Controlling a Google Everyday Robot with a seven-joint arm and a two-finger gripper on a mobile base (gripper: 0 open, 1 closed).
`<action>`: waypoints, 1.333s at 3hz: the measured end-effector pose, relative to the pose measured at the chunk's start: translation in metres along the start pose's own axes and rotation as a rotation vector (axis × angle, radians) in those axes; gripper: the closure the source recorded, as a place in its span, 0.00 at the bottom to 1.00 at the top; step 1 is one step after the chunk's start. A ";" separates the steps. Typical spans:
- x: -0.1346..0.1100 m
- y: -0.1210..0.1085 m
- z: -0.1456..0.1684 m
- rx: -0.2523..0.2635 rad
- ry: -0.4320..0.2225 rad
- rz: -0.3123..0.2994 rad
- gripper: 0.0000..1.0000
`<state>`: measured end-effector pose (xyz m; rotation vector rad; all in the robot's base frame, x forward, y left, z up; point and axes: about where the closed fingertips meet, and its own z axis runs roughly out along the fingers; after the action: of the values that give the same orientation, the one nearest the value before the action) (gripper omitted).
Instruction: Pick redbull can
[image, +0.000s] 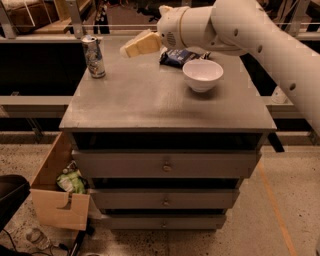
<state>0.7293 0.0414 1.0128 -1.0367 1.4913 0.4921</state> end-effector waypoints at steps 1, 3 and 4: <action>0.008 0.000 0.043 -0.030 -0.048 0.054 0.00; 0.014 0.001 0.122 -0.078 -0.150 0.112 0.00; 0.021 0.000 0.144 -0.079 -0.182 0.120 0.00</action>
Offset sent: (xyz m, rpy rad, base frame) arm 0.0818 0.0974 -0.0417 0.2124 0.0573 0.0808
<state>0.8133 0.1492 0.9614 -0.9408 1.3852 0.7172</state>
